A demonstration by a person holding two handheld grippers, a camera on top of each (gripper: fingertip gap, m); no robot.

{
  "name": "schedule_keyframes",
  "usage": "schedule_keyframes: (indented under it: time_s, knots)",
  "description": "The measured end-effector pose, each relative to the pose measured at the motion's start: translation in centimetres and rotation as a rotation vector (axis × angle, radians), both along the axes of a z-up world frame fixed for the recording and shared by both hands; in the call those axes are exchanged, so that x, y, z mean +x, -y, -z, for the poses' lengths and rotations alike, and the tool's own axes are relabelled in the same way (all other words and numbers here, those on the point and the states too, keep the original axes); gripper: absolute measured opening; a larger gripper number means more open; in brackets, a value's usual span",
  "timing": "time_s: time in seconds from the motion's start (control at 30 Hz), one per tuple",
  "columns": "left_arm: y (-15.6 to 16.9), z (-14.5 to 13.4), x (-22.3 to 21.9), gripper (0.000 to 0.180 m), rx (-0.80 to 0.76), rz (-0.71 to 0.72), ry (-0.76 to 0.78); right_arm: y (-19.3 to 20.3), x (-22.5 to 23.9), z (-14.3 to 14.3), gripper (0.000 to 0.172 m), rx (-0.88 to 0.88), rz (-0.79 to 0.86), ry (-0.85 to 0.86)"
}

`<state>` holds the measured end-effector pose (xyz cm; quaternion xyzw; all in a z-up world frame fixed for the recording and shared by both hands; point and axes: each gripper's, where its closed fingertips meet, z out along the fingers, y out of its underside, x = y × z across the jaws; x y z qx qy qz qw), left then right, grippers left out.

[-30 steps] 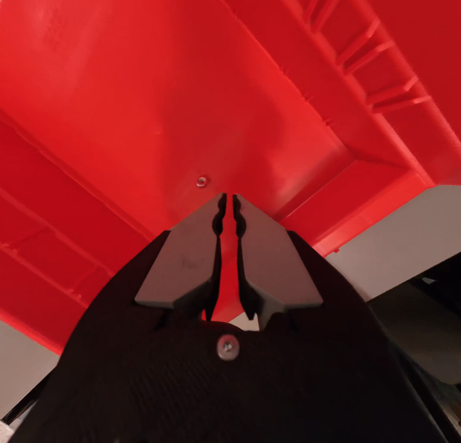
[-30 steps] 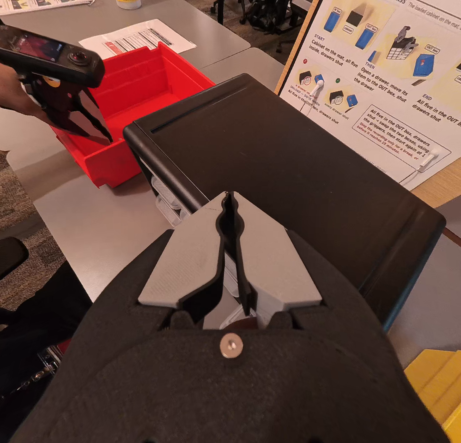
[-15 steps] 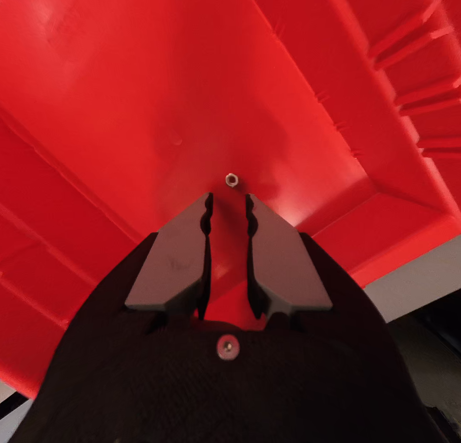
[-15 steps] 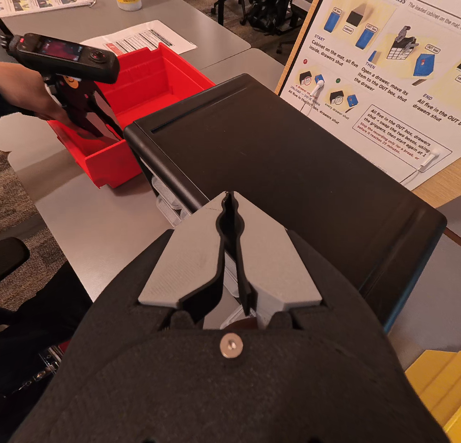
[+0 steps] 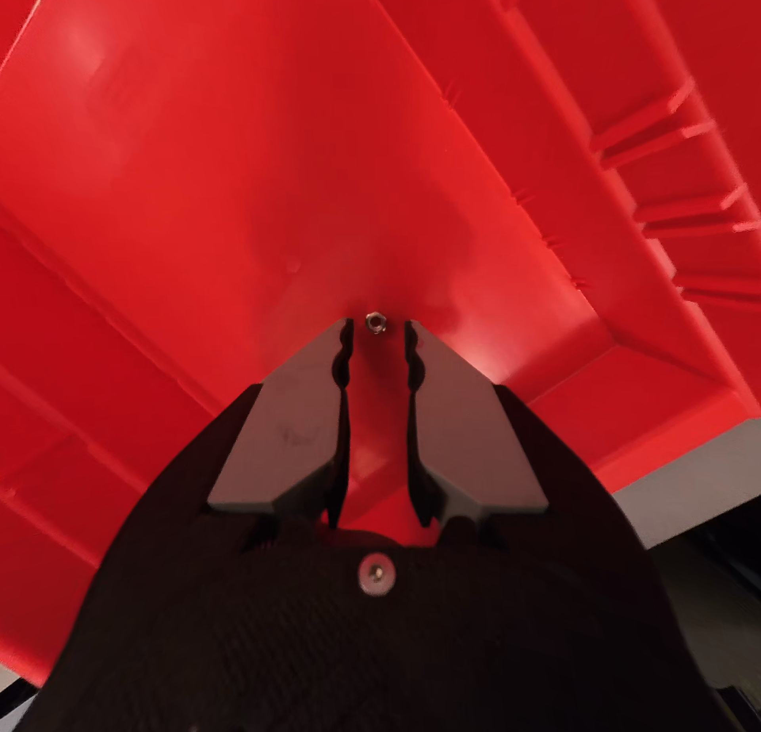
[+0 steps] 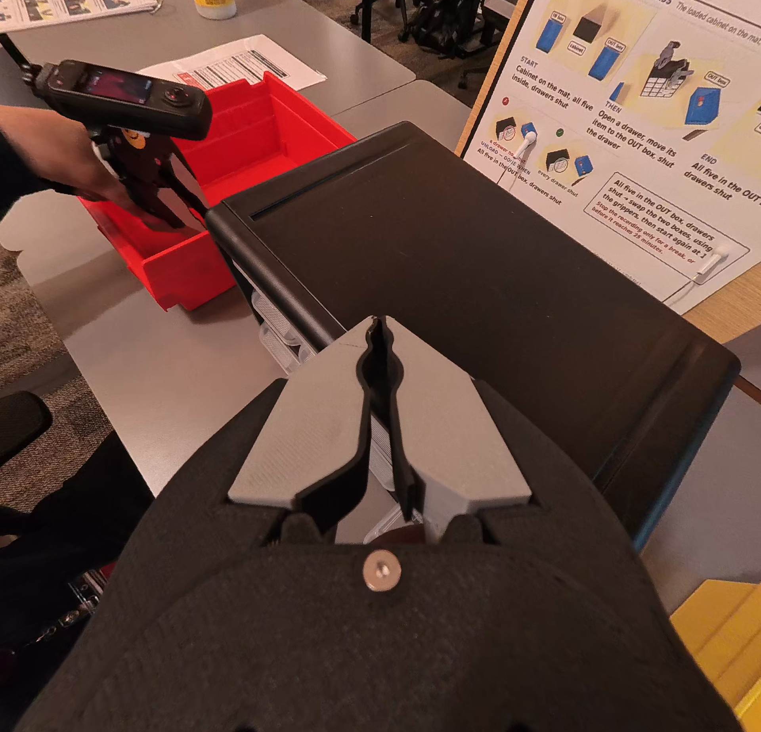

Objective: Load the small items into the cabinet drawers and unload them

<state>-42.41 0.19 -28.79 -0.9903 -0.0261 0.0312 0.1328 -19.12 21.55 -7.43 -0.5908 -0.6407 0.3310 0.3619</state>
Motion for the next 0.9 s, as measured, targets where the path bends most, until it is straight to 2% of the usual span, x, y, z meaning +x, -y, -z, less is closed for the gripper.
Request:
schedule_keyframes:
  time_s: [0.57, 0.9]
  knots:
    - [0.03, 0.13, -0.26, 0.011, -0.01, 0.014, 0.025, 0.06, 0.05, -0.01, 0.0, -0.004, -0.003, -0.002]
    - [0.02, -0.53, -0.47, 0.008, 0.037, 0.032, -0.045, 0.12, 0.08, -0.06, 0.0, 0.015, -0.013, -0.01]
